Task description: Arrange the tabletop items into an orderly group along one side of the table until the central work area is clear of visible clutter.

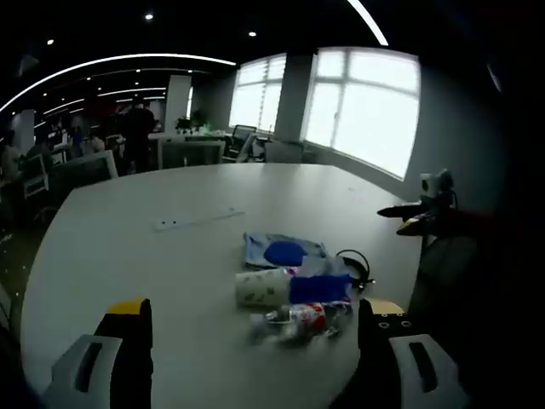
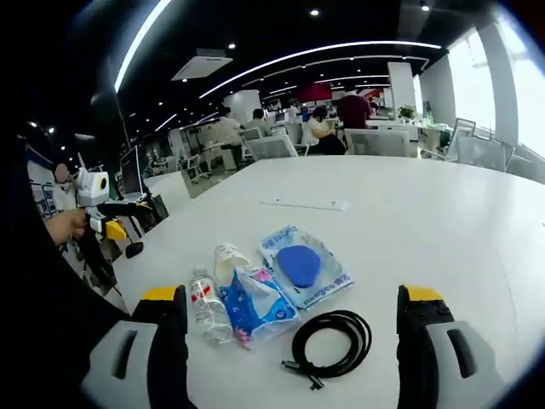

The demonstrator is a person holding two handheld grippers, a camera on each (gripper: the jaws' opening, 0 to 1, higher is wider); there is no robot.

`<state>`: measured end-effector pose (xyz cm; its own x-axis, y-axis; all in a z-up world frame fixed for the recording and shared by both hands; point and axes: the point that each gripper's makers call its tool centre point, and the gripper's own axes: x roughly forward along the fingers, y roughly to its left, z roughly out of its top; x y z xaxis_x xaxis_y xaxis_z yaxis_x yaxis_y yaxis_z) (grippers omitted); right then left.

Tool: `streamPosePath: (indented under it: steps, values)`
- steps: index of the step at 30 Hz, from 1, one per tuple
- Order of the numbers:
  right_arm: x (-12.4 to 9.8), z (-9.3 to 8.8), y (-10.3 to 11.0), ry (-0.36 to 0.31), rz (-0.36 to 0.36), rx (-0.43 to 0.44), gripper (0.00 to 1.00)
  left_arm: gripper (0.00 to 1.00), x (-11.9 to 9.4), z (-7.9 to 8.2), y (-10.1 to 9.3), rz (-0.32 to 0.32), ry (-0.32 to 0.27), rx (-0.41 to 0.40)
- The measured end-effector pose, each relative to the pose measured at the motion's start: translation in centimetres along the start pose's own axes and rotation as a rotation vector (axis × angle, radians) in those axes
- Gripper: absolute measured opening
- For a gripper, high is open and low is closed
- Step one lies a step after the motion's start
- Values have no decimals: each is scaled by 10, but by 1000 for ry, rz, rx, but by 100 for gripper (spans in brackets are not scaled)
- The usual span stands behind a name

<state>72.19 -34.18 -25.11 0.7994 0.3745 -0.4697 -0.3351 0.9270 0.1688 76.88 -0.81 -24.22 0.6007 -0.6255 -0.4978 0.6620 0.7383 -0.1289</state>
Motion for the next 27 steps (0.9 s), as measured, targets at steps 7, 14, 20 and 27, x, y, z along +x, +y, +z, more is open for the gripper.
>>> streamPosePath:
  steps: [7, 14, 20, 27]
  values:
    - [-1, -1, 0, 2, -3, 3, 100, 100, 0, 0, 1, -1, -2, -2]
    - [0, -1, 2, 6, 2, 2, 100, 100, 0, 0, -1, -6, -5, -3]
    - [0, -1, 3, 5, 0, 0, 100, 100, 0, 0, 0, -5, -4, -2]
    - [1, 0, 6, 8, 3, 0, 100, 100, 0, 0, 1, -4, -2, 1]
